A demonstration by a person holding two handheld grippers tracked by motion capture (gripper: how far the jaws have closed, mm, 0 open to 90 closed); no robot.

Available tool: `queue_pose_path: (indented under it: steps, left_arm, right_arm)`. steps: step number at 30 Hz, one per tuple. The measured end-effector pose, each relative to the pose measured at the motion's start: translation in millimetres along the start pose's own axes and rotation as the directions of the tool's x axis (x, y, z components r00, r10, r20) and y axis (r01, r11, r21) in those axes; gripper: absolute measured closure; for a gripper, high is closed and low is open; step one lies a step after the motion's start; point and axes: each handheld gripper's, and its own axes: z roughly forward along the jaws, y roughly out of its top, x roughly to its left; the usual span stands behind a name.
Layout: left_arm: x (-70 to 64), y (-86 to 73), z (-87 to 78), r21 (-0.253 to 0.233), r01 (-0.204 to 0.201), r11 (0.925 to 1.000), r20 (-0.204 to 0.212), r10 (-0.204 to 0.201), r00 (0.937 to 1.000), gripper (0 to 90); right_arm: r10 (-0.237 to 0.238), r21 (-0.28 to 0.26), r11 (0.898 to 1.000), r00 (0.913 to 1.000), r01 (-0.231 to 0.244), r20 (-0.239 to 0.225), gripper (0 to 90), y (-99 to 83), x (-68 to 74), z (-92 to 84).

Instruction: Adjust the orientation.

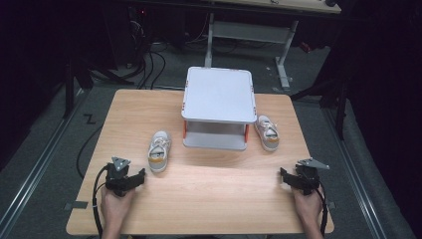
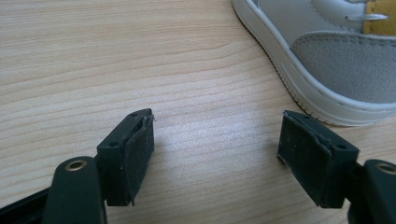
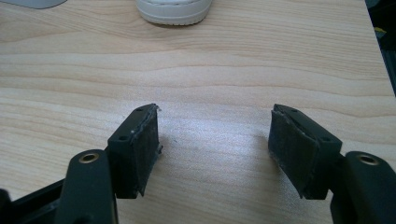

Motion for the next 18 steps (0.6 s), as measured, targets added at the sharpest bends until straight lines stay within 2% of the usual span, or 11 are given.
queue_pose_path:
  steps: [6,11,14,15,18]
  left_arm:
    - [0.1,0.1,0.1,0.001,-0.003,1.0000,0.003,0.003,1.0000,28.0]
    - [3.6,0.1,-0.9,0.001,-0.012,0.9999,0.034,0.012,0.9994,28.0]
    - [5.9,0.9,-1.7,0.005,0.008,1.0000,0.056,-0.009,0.9984,27.8]
    - [7.9,1.2,-2.9,0.003,0.038,0.9993,0.084,-0.039,0.9957,27.6]
    - [7.9,2.7,-8.3,0.000,0.063,0.9980,0.130,-0.063,0.9895,27.6]
  right_arm:
    - [-0.003,0.001,1.000,1.0000,0.003,-0.002,32.8,0.0,0.0,0.0]
    - [-0.003,0.001,1.000,1.0000,0.003,-0.003,32.7,0.0,0.2,0.0]
    - [-0.004,0.001,1.000,1.0000,0.004,-0.003,32.7,0.0,0.1,0.0]
    - [-0.004,0.001,1.000,1.0000,0.004,-0.003,32.7,0.1,0.1,0.0]
    - [-0.006,0.001,1.000,1.0000,0.006,-0.002,32.7,0.0,0.3,0.1]
